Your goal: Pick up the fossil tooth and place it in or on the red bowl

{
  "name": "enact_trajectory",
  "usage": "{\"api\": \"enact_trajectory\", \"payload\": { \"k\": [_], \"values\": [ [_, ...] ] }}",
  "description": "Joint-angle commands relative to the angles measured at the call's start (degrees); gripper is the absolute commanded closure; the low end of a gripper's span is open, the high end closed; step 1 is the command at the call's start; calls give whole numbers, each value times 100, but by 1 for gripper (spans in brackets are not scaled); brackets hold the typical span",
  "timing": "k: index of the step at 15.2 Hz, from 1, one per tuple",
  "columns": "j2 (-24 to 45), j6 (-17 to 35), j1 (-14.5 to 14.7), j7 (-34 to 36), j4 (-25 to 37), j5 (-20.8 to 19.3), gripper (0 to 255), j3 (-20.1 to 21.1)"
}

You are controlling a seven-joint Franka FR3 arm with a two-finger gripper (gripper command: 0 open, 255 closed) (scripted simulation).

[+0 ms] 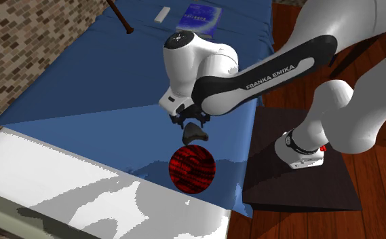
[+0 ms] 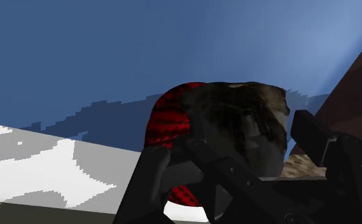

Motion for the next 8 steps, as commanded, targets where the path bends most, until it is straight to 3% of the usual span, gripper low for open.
{"api": "enact_trajectory", "payload": {
  "k": [1, 6, 8],
  "values": [
    [41, 25, 135, 270, 46, 47, 255, 152],
    [57, 78, 515, 1016, 91, 160, 255, 583],
    [133, 232, 518, 1004, 11, 163, 255, 587]
  ]
}}
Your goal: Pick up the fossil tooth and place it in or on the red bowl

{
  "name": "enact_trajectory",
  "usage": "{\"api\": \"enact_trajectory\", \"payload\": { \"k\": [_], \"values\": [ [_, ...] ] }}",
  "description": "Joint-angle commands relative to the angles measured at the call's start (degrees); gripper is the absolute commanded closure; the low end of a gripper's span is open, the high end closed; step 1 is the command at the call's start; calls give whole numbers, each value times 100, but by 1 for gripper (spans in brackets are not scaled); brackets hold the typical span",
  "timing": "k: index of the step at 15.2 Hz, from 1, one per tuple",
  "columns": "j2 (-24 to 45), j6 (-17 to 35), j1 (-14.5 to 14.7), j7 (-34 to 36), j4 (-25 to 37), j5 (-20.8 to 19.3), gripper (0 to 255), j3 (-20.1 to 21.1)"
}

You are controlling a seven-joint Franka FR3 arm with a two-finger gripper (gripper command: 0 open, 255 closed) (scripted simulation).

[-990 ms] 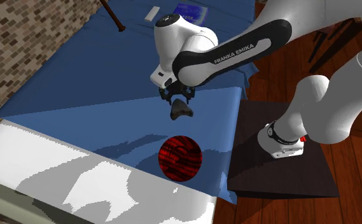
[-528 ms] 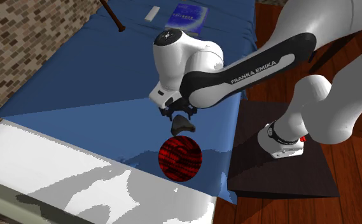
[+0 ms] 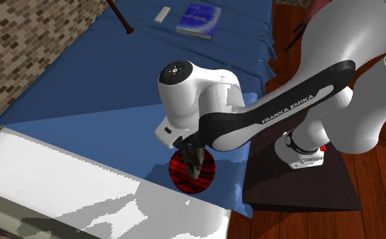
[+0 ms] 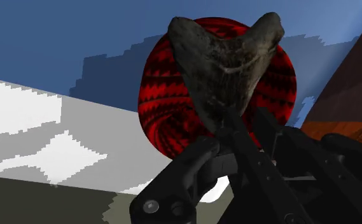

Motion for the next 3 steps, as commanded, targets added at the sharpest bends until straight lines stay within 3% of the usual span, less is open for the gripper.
{"api": "enact_trajectory", "payload": {
  "k": [1, 3],
  "values": [
    [64, 131, 25, 42, -60, 10, 255, 29],
    [147, 285, 28, 30, -133, 12, 255, 32]
  ]
}}
